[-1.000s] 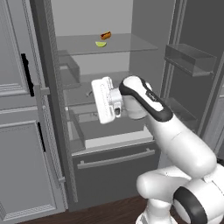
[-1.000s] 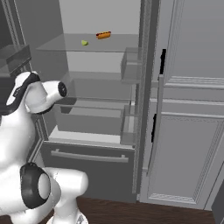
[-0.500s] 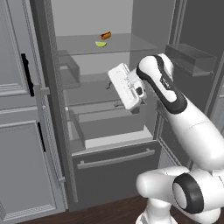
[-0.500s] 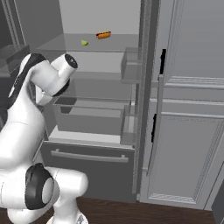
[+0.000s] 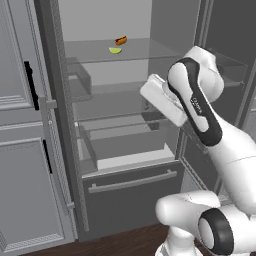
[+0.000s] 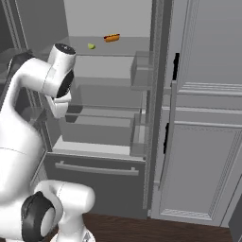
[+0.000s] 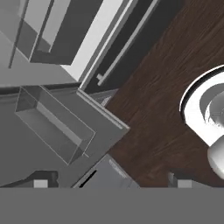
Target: Grab a lemon wedge from the fridge and one ice cube from the ice bowl, and put them in the glass of lemonade.
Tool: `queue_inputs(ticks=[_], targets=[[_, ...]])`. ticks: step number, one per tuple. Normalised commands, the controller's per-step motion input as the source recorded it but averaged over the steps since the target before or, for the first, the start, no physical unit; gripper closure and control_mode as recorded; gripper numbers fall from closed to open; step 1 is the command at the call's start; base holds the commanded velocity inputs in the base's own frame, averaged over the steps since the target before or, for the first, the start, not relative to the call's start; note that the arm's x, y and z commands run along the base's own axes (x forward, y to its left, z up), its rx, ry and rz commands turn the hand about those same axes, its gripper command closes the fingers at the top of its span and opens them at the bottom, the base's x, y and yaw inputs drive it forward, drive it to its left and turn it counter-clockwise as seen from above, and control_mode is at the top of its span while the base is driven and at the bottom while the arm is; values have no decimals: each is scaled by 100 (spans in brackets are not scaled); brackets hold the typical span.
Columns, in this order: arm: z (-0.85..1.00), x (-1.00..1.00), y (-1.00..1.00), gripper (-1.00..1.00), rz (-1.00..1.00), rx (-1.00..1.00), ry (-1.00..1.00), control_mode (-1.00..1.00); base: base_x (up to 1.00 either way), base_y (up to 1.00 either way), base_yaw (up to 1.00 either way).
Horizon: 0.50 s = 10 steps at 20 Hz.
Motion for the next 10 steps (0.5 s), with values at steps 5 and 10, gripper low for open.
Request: queue_inputs(ticks=[5, 10], targets=[[-22, -90, -32, -100, 20, -27, -23, -100, 0, 0, 0], [27, -62, -2, -100, 42, -37, 5, -100, 0, 0, 0]])
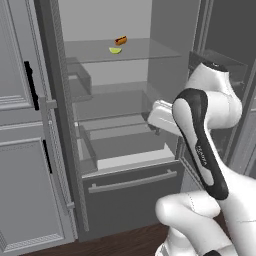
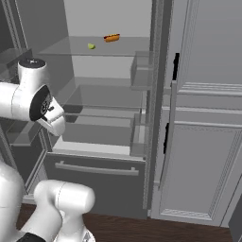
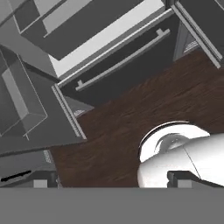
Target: Grab a lemon wedge from the fridge and one ice cube from the ice bowl, and put them in the glass of lemonade.
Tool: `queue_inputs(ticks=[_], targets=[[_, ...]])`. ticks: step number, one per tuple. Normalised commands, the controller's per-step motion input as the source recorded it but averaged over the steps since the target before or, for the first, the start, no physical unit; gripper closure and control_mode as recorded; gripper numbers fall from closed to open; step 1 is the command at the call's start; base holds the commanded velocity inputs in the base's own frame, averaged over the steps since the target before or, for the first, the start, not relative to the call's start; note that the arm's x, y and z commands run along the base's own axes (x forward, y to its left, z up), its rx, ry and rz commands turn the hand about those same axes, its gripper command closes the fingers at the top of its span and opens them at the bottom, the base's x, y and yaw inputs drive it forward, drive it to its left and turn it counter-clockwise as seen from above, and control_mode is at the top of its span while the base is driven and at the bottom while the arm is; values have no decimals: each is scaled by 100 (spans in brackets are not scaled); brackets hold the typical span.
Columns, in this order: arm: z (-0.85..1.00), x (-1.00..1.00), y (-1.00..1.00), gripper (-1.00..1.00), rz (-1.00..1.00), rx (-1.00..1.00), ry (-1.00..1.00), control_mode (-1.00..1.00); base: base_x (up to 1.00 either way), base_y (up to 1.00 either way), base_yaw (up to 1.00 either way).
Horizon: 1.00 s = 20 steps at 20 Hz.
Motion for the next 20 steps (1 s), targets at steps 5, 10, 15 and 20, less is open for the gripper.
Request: queue_inputs(ticks=[5, 10, 15, 20], targets=[[47, -99, -44, -100, 35, -19, 0, -100, 0, 0, 0], [7, -93, -11, -100, 13, 0, -26, -100, 0, 0, 0], [1, -37, -2, -100, 4, -1, -26, -100, 0, 0, 0], [27, -9, -2, -100, 0, 0, -11, -100, 0, 0, 0]])
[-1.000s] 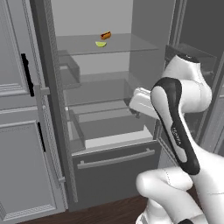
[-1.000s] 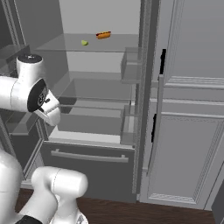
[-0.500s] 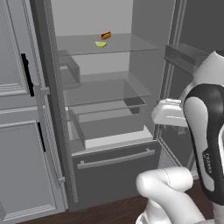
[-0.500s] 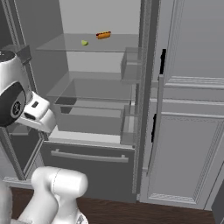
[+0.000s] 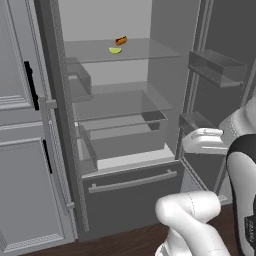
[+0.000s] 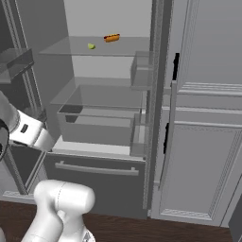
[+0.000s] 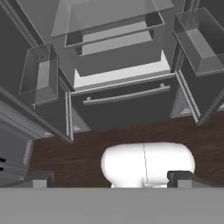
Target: Grab a lemon wedge from the fridge and one ice cube from the ice bowl, and put them in the glass of lemonade.
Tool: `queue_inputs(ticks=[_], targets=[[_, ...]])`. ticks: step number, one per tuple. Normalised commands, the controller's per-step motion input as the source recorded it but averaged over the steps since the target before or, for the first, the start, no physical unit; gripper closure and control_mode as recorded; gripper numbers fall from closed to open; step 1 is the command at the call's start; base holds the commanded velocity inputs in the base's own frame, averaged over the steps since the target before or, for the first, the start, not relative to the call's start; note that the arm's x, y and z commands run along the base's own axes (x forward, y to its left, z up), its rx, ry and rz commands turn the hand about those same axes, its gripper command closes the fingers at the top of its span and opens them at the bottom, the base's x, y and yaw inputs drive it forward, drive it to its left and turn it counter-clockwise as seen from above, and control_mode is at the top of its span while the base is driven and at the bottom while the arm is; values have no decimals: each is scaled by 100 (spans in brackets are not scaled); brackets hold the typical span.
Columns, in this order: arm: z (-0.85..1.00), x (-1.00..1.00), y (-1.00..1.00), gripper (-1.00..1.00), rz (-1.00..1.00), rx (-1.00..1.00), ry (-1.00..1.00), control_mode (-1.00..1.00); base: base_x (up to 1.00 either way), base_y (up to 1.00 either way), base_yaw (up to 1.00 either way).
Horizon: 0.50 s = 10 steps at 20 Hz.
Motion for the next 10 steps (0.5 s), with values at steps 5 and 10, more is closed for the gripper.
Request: queue_inputs(ticks=[5, 10], targets=[[46, 12, -7, -100, 0, 13, -5, -100, 0, 0, 0], [16, 52, 0, -100, 0, 7, -12, -100, 0, 0, 0]])
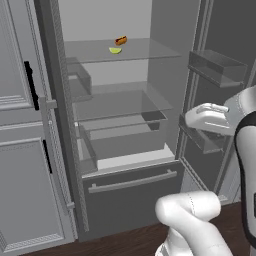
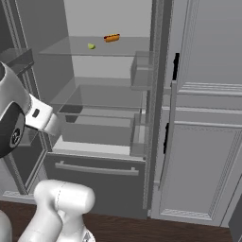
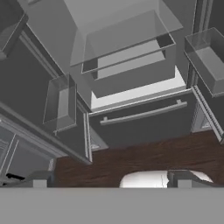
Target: Grab a lemon wedge from the fridge and one ice cube from the ice bowl, and put them in the glass of lemonade.
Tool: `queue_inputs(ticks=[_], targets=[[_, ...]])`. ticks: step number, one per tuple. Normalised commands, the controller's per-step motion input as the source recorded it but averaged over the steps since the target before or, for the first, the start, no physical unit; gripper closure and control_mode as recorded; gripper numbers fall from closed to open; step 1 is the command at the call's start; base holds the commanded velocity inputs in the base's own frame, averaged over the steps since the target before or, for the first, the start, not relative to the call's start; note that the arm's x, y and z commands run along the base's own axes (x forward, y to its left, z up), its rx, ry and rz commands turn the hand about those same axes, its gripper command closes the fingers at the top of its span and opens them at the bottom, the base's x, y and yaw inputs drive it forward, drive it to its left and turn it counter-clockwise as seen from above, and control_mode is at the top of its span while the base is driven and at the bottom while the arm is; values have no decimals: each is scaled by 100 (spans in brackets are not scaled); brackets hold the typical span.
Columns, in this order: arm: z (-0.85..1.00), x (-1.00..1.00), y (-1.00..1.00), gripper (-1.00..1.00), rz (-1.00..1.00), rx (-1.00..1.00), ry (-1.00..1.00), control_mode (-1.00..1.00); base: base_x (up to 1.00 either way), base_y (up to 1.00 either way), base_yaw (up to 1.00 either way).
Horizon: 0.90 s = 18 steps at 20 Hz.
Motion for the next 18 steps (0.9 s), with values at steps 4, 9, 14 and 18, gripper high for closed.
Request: queue_inputs(ticks=[4, 9, 14, 18], targets=[[-6, 9, 4, -100, 0, 0, -16, -100, 0, 0, 0], [-19, 0, 16, -100, 0, 0, -16, -100, 0, 0, 0], [-3, 3, 0, -100, 0, 0, -5, 100, 31, 0, 0], [0, 0, 0, -100, 0, 0, 0, 100, 92, -14, 0]])
